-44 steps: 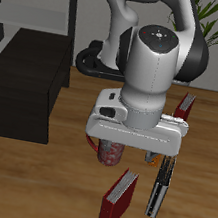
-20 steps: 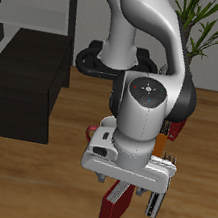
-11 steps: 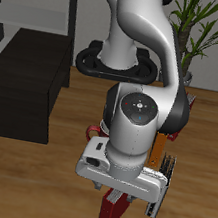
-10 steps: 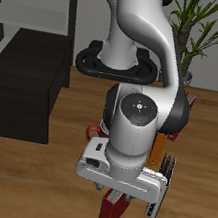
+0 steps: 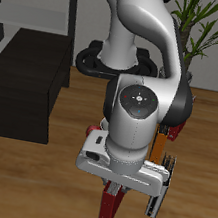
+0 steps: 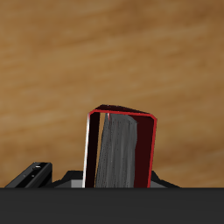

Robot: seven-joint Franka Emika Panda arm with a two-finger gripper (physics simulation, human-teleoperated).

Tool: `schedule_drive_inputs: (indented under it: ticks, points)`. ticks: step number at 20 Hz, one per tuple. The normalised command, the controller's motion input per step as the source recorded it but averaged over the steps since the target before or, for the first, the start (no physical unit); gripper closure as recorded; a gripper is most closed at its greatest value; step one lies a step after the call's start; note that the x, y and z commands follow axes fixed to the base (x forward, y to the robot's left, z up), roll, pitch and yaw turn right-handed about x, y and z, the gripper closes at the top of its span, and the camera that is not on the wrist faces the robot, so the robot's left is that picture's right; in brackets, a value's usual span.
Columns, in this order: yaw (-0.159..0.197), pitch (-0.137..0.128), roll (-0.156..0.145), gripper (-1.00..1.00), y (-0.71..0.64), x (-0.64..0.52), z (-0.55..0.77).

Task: Place the right red book upright on top of the shelf

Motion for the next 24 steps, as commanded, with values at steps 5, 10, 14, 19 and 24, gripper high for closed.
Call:
schedule_drive_inputs:
  ticks: [5, 10, 14, 19, 24]
  points:
    - [-0.025, -0.074, -0.009, 1.00, -0.15, -0.29, 0.71]
    - [0.016, -0.057, -0.003, 1.00, -0.14, -0.27, 0.65]
    - [0.011, -0.085, -0.018, 1.00, -0.30, -0.61, 1.00]
    - [0.005, -0.010, 0.009, 1.00, -0.23, -0.47, 0.51]
    - [0.050, -0.037, 0.053, 1.00, -0.13, -0.87, 0.63]
